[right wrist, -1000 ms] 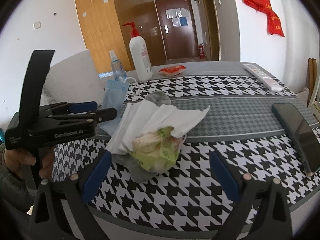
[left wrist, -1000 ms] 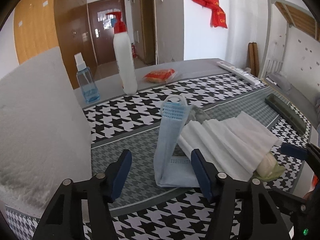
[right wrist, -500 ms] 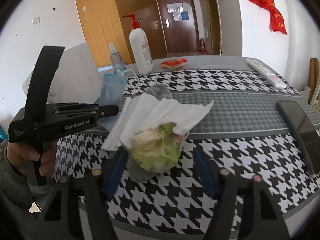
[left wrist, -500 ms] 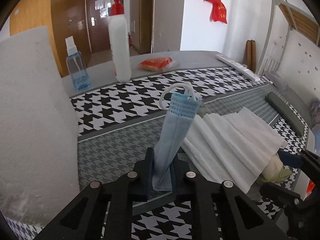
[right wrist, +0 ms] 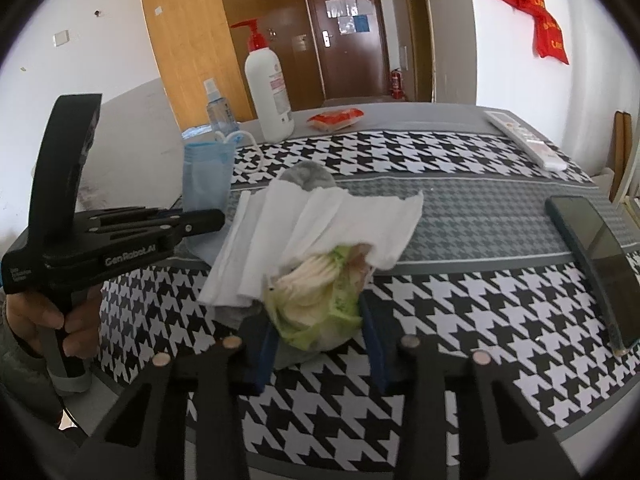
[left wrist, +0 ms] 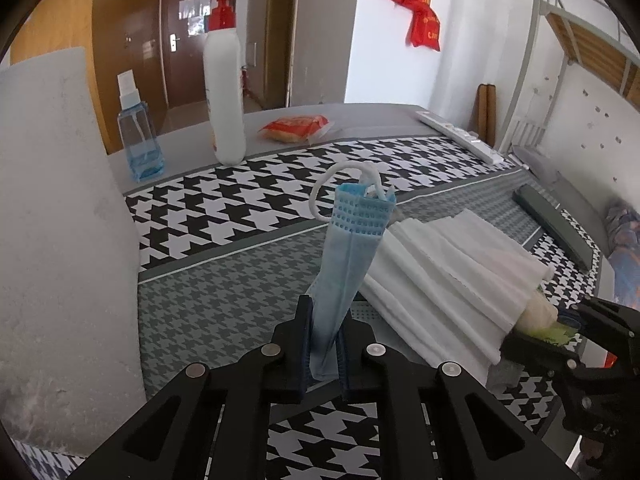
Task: Organize soft objects
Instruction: 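Grasp the blue face mask with the left gripper while the right grasps the green bundle, then lift and carry the blue mask and green bundle up toward the white foam box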
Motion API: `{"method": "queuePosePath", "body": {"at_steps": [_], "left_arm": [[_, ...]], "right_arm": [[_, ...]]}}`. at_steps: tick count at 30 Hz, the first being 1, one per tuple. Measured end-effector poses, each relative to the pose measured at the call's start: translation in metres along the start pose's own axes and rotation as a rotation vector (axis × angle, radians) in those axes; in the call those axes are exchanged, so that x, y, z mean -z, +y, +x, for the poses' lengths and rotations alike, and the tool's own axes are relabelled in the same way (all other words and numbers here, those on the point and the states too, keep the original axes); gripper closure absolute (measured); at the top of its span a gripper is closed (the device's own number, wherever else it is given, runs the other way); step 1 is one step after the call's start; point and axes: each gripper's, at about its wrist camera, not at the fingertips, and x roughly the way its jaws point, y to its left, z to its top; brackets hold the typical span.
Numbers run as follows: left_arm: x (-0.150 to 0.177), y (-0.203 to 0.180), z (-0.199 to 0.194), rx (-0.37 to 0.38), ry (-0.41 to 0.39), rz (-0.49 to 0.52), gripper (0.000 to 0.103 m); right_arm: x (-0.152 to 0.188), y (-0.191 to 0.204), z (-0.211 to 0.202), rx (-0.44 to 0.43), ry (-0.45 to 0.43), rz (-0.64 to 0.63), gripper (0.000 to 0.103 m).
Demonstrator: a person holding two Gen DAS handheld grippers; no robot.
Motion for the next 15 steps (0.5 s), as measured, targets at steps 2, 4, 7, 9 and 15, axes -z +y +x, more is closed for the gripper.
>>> {"method": "queuePosePath", "body": {"at_steps": [2,4,7,9,15], "left_arm": [[0.000,0.000,-0.001,0.005,-0.003,0.001,0.092],[0.000,-0.001,-0.001,0.016,-0.001,0.002,0.094],[0.001,-0.002,-0.001,0.030,0.003,0.004,0.096],[0.001,-0.003,-0.002,0.031,-0.004,0.011,0.097],[0.001,-0.005,-0.005,0.041,-0.013,0.017,0.098]], "right_arm": [[0.000,0.000,-0.003,-0.001,-0.005,0.000,0.065],[0.000,0.000,-0.006,0.002,-0.013,0.004,0.066],[0.000,0.000,-0.012,0.003,-0.027,0.006,0.066],[0.000,0.000,-0.017,0.003,-0.039,0.010,0.066],[-0.003,0.000,-0.035,0.006,-0.084,0.013,0.067]]}}
